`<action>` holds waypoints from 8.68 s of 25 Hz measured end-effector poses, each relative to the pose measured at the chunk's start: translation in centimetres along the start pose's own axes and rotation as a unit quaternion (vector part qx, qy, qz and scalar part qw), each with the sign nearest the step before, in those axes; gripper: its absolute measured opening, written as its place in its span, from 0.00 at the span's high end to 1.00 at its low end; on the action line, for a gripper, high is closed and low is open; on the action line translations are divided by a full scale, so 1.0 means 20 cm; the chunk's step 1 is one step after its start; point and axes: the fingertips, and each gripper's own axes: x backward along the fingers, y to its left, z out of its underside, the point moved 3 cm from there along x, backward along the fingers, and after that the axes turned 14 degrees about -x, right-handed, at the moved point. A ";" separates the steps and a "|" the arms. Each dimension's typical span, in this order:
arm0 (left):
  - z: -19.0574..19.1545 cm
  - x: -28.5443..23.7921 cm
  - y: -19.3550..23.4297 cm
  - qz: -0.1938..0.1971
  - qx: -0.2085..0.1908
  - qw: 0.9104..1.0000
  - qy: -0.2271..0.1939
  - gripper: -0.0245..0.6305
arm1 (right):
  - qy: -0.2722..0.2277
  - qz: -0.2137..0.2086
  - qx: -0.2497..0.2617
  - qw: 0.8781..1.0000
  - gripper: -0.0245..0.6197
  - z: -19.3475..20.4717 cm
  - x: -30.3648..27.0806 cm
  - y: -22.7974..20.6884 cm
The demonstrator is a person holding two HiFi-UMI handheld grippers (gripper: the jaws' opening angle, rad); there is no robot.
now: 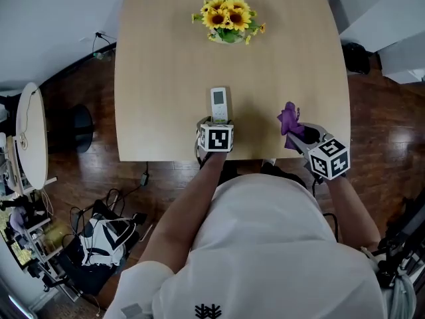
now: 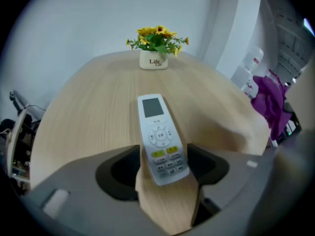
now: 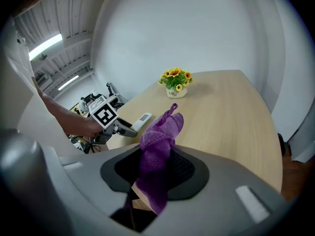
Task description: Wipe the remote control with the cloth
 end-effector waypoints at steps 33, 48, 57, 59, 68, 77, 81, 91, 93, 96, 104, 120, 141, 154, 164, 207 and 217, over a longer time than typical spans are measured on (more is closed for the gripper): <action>-0.19 0.31 -0.23 0.034 -0.246 0.964 -0.096 0.56 | -0.021 -0.070 0.062 0.995 0.76 -0.37 -0.07 0.29; -0.34 0.57 -0.40 0.030 -0.328 0.929 -0.166 0.56 | 0.023 -0.155 0.147 0.977 0.77 -0.35 -0.26 0.73; -0.31 0.60 -0.39 0.035 -0.326 0.928 -0.175 0.56 | -0.018 -0.092 0.124 0.988 0.77 -0.48 -0.15 0.50; -0.30 0.60 -0.39 0.036 -0.327 0.928 -0.174 0.56 | -0.028 -0.074 0.116 0.990 0.76 -0.51 -0.11 0.43; -0.28 0.59 -0.37 0.042 -0.327 0.928 -0.173 0.56 | -0.074 -0.022 0.088 0.993 0.77 -0.64 0.03 0.24; -0.31 0.60 -0.40 0.043 -0.331 0.926 -0.177 0.56 | -0.028 -0.124 0.134 0.983 0.77 -0.51 -0.07 0.64; -0.33 0.61 -0.42 0.044 -0.336 0.923 -0.182 0.56 | 0.012 -0.169 0.155 0.973 0.77 -0.38 -0.16 0.80; -0.30 0.63 -0.41 0.047 -0.337 0.921 -0.192 0.56 | 0.017 -0.141 0.141 0.980 0.77 -0.39 -0.17 0.66; -0.30 0.63 -0.41 0.046 -0.335 0.921 -0.193 0.56 | 0.010 -0.128 0.136 0.982 0.77 -0.42 -0.15 0.61; -0.30 0.63 -0.41 0.045 -0.336 0.921 -0.192 0.56 | 0.000 -0.108 0.129 0.986 0.77 -0.47 -0.12 0.52; -0.30 0.63 -0.40 0.048 -0.337 0.920 -0.193 0.57 | -0.028 -0.060 0.115 0.991 0.77 -0.58 -0.05 0.32; -0.21 0.37 -0.13 0.002 -0.253 0.954 -0.164 0.57 | -0.032 -0.042 0.083 0.995 0.77 -0.49 -0.02 0.24; -0.05 0.11 0.14 -0.092 0.001 0.988 -0.122 0.57 | -0.012 -0.009 0.039 0.999 0.77 -0.21 0.20 -0.02; 0.00 0.06 0.10 -0.080 0.051 0.993 -0.075 0.56 | -0.016 -0.006 0.034 0.999 0.77 -0.13 0.29 -0.13; 0.03 0.24 0.02 -0.078 0.016 0.992 -0.097 0.49 | -0.022 -0.030 0.035 0.999 0.77 -0.11 0.29 -0.18; 1.35 1.51 -0.57 0.141 -0.101 0.944 -0.279 0.77 | -0.144 0.058 0.049 0.987 0.77 1.10 0.78 1.11; 1.27 1.45 -0.92 0.172 -0.081 0.948 -0.255 0.78 | -0.124 0.047 0.041 0.990 0.77 1.26 0.95 1.01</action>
